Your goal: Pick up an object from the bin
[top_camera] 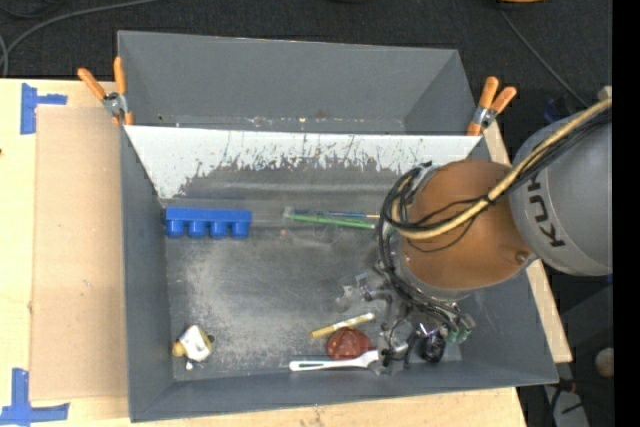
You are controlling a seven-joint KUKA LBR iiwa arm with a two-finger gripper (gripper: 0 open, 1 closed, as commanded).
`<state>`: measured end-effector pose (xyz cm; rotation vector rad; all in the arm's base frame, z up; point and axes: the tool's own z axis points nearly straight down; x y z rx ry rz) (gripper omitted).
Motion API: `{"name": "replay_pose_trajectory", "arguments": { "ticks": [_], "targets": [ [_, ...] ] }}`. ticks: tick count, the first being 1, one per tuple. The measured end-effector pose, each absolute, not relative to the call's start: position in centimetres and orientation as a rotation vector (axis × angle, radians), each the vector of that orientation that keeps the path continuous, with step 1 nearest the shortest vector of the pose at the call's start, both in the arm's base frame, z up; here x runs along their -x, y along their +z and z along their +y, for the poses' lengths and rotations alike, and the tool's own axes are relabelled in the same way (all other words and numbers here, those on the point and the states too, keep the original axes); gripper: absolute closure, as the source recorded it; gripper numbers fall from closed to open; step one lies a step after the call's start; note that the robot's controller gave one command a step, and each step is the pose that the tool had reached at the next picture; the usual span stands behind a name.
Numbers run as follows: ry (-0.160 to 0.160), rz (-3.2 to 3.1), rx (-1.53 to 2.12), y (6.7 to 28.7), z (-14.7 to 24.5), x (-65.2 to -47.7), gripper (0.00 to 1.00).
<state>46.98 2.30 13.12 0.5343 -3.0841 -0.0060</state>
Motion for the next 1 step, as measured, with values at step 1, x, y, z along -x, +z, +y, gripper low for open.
{"name": "replay_pose_trajectory", "arguments": {
  "ticks": [1],
  "targets": [
    [0.0,-3.093,-0.627,6.92,1.75,-48.47,0.0]
  ]
}}
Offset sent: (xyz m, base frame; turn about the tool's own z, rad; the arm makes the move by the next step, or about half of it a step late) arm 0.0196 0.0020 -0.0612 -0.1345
